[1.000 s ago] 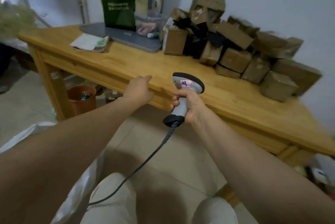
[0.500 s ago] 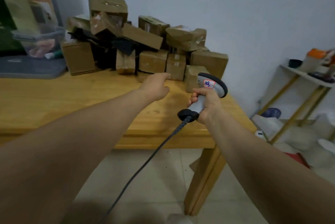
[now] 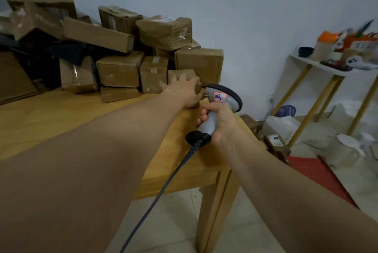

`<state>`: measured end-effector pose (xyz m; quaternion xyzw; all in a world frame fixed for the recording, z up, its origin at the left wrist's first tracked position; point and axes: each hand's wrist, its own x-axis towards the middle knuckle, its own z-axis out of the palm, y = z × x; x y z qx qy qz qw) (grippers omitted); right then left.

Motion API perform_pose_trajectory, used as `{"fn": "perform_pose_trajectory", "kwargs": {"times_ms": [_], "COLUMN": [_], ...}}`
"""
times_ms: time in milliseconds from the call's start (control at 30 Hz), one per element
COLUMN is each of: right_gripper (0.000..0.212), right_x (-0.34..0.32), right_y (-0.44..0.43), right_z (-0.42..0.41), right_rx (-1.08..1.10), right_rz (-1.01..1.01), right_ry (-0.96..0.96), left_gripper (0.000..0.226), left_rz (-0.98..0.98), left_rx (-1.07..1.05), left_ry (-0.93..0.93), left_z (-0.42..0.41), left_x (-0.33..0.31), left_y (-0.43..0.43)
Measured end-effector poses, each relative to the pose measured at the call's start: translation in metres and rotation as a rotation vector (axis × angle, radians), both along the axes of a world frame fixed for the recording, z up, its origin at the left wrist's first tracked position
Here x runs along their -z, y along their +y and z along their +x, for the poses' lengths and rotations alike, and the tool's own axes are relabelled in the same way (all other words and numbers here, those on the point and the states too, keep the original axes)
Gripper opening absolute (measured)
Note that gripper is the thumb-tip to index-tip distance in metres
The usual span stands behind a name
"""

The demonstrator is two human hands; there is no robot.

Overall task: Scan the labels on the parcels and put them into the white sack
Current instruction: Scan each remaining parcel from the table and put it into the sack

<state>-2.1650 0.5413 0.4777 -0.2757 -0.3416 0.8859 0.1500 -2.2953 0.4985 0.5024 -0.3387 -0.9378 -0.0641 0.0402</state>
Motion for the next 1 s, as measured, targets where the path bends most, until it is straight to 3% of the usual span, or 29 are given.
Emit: {"fn": "perform_pose_trajectory", "kwargs": {"times_ms": [100,200,467,533,600,667,733,800,900,1000], "right_gripper": [0.021,0.021,0.021,0.021,0.02,0.02,0.023,0.023,0.023,0.023], "right_x": [0.006,0.007,0.0,0.0,-0.001,-0.001,0.0,0.001,0.001,-0.002], "right_y": [0.006,0.003,-0.028,-0.045,-0.063,-0.083,-0.103,-0.121,-0.144,-0.158], "right_z": [-0.002,0.003,0.041,0.051,0.061,0.067,0.073,0.078,0.083,0.087], "right_rx": [-0.004,-0.005,-0.09,-0.145,-0.207,-0.273,-0.336,-0.378,-0.392,-0.376], "right_rz": [-0.009,-0.027,-0.044,-0.056,-0.054,-0.039,-0.017,0.008,0.019,0.016], "right_ry": [0.005,0.001,-0.006,-0.005,-0.012,-0.031,-0.053,-0.074,-0.09,-0.088], "left_gripper": [0.054,0.054,0.046,0.055,0.063,0.045,0.021,0.028,0.049,0.067], "left_rz": [0.185,0.231,0.492,0.634,0.839,0.94,0.945,0.906,0.817,0.45], "left_rx": [-0.068,-0.132,-0.224,-0.28,-0.308,-0.341,-0.372,-0.424,-0.394,-0.307], "left_ry": [0.006,-0.011,-0.159,-0.311,-0.593,-0.823,-0.905,-0.785,-0.439,-0.221], "left_z": [-0.001,0.003,0.03,0.038,0.051,0.064,0.077,0.082,0.088,0.105], "left_x": [-0.005,0.0,0.002,-0.002,-0.007,-0.007,-0.005,-0.004,-0.01,-0.015], "left_y": [0.008,-0.003,-0.096,-0.133,-0.17,-0.207,-0.238,-0.26,-0.272,-0.263]}}
